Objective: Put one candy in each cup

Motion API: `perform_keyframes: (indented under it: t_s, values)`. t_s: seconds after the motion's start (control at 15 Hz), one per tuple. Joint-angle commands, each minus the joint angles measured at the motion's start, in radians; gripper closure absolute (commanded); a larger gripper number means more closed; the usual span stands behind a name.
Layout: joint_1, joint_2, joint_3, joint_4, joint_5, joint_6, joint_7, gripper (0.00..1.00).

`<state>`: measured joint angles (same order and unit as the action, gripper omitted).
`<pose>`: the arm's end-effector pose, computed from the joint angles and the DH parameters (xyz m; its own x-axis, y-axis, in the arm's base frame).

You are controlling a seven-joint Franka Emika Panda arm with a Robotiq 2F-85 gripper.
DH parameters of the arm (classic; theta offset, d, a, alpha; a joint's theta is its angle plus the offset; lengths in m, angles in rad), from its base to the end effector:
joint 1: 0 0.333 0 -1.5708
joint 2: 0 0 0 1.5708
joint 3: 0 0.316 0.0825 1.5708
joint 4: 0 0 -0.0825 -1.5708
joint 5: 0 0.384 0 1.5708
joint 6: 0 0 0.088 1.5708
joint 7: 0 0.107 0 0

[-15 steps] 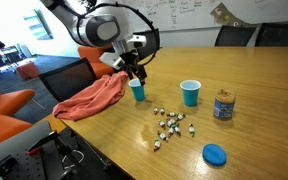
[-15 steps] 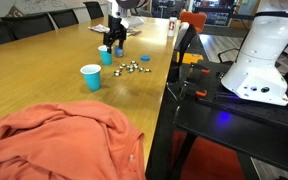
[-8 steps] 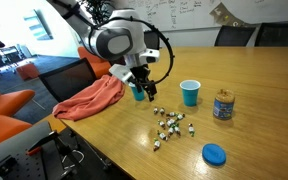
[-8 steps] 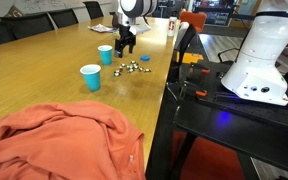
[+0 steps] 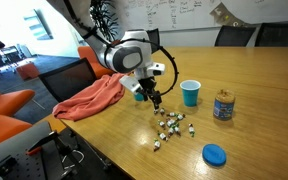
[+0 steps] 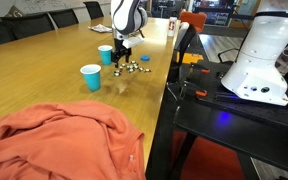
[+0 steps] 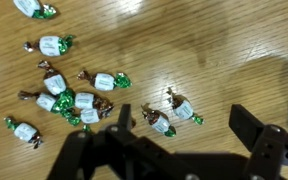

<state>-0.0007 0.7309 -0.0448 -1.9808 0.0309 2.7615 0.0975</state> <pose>0.6001 -0.0288 0.0965 0.9860 -0.1580 0.0523 -0.1588 -0.9872 0.0120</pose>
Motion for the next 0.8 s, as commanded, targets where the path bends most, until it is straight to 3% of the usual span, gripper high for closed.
perform_keyframes:
  t_s: [0.0,0.27,0.53,0.6,0.67,0.73]
  values:
    - [0.059,0.075,-0.043,0.097,-0.011,-0.028,0.068,0.00]
    - [0.109,0.142,-0.090,0.166,-0.023,-0.034,0.119,0.00]
    - [0.118,0.191,-0.097,0.211,-0.017,-0.040,0.126,0.00]
    - [0.116,0.202,-0.093,0.219,-0.015,-0.037,0.123,0.25]
    - [0.118,0.211,-0.094,0.226,-0.015,-0.035,0.124,0.26]
    - [0.118,0.218,-0.094,0.232,-0.015,-0.037,0.124,0.34]
